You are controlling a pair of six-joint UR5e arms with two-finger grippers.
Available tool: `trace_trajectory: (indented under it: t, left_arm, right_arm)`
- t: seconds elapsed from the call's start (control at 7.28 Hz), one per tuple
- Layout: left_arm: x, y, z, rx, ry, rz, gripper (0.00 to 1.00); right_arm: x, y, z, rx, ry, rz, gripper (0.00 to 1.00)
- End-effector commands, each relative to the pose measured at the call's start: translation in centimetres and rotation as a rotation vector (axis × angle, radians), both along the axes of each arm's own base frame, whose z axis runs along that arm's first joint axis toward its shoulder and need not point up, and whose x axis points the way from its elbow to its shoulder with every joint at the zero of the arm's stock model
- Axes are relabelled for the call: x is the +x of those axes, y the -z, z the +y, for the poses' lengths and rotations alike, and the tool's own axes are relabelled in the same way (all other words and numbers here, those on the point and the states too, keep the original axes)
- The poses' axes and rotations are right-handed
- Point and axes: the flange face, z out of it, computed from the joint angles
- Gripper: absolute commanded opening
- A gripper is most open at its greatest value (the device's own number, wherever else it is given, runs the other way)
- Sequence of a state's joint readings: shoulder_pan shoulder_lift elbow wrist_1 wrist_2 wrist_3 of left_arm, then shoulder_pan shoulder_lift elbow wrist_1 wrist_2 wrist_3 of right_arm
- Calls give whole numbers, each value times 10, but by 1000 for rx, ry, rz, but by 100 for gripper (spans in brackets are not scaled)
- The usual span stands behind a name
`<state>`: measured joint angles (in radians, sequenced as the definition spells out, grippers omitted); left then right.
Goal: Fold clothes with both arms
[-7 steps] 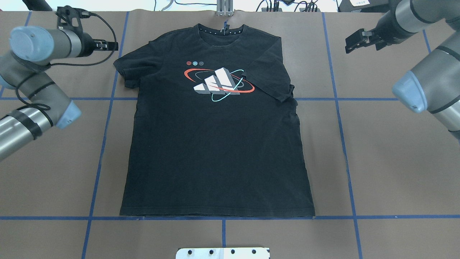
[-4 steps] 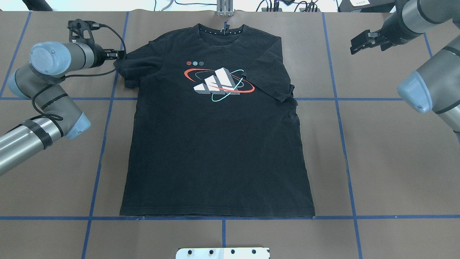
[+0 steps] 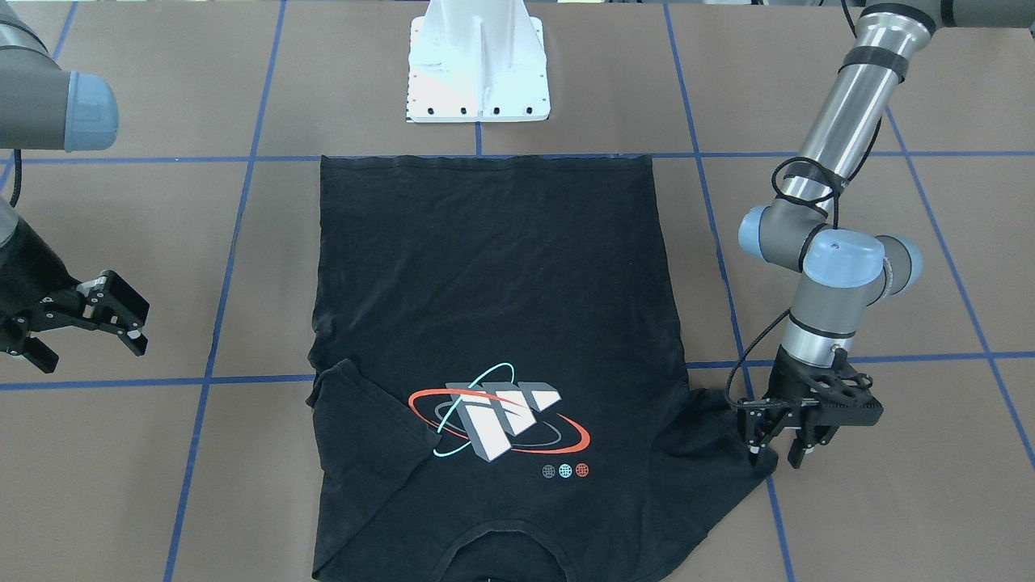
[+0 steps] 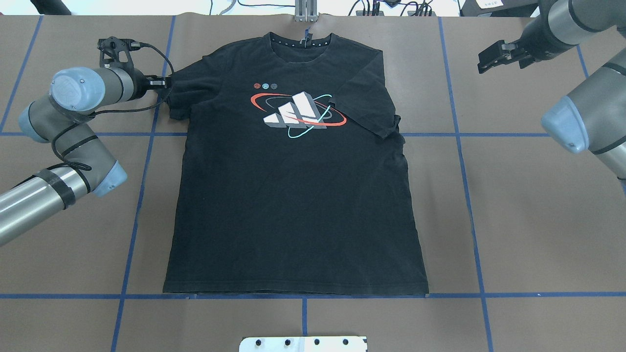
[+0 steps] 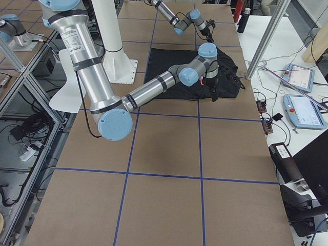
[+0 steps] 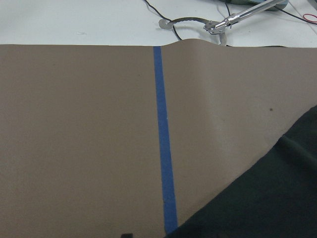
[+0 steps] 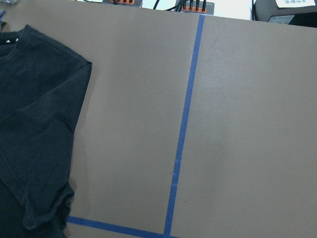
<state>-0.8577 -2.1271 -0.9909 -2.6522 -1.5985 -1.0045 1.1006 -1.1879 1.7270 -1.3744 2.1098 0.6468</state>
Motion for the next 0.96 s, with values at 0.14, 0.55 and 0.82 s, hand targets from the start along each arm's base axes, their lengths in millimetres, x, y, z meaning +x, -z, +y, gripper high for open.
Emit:
trace_trajectory:
  t: [0.14,0.55,0.82]
  left_arm:
    - [1,-5,-1,-7,-1,-7,52]
    - [1,-5,-1,-7,-2,-7,32]
    - [1,-3,-1,-3,-6,-7,0]
  right_arm:
    - [-1,-4,-1,-5,-3,6,100]
    - [0,-4,-1,-4,-4,7,100]
    - [0,-4,-1,-4,-4,7,100]
